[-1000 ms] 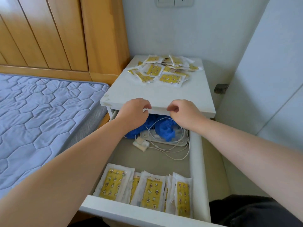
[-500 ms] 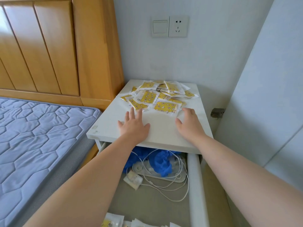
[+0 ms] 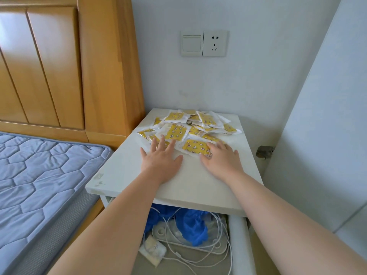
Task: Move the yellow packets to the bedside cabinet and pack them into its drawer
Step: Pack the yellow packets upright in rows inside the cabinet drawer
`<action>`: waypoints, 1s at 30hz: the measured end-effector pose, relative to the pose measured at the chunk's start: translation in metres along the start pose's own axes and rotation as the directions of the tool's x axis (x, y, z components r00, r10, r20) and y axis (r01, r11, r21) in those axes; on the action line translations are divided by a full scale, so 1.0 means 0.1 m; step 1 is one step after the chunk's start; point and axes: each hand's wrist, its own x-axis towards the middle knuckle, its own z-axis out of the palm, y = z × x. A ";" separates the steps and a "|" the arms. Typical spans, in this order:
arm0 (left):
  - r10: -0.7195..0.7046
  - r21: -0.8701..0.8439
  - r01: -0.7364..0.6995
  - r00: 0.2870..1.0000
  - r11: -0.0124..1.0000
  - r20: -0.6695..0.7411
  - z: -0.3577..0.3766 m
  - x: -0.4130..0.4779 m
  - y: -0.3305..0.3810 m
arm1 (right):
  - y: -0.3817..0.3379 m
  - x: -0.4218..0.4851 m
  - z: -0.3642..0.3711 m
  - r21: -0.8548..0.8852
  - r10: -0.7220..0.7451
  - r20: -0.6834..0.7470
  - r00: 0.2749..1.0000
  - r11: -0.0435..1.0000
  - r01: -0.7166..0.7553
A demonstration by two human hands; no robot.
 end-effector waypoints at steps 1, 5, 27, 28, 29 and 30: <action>0.005 -0.012 -0.005 1.000 1.000 -0.003 0.00 0.00 0.01 | 0.00 -0.02 -0.01 0.015 -0.012 -0.044 0.999 1.000 0.012; 0.000 -0.087 -0.019 0.978 0.996 -0.206 -0.06 -0.08 0.06 | -0.02 -0.12 -0.07 0.200 0.032 -0.309 0.951 0.979 0.032; -0.038 -0.212 0.017 0.994 0.977 -0.098 -0.07 -0.46 0.12 | -0.04 -0.41 -0.10 0.140 -0.040 -0.019 0.999 0.989 0.043; -0.073 -0.228 0.044 0.990 0.973 -0.119 -0.06 -0.49 0.12 | -0.03 -0.45 -0.11 0.185 -0.032 -0.031 0.999 0.982 0.038; -0.107 -0.226 0.074 0.985 0.971 -0.136 -0.05 -0.52 0.12 | 0.00 -0.49 -0.12 0.230 -0.025 -0.043 0.999 0.973 0.034; -0.134 -0.212 0.100 0.980 0.972 -0.149 -0.04 -0.55 0.12 | 0.02 -0.53 -0.13 0.264 -0.019 -0.060 0.998 0.964 0.034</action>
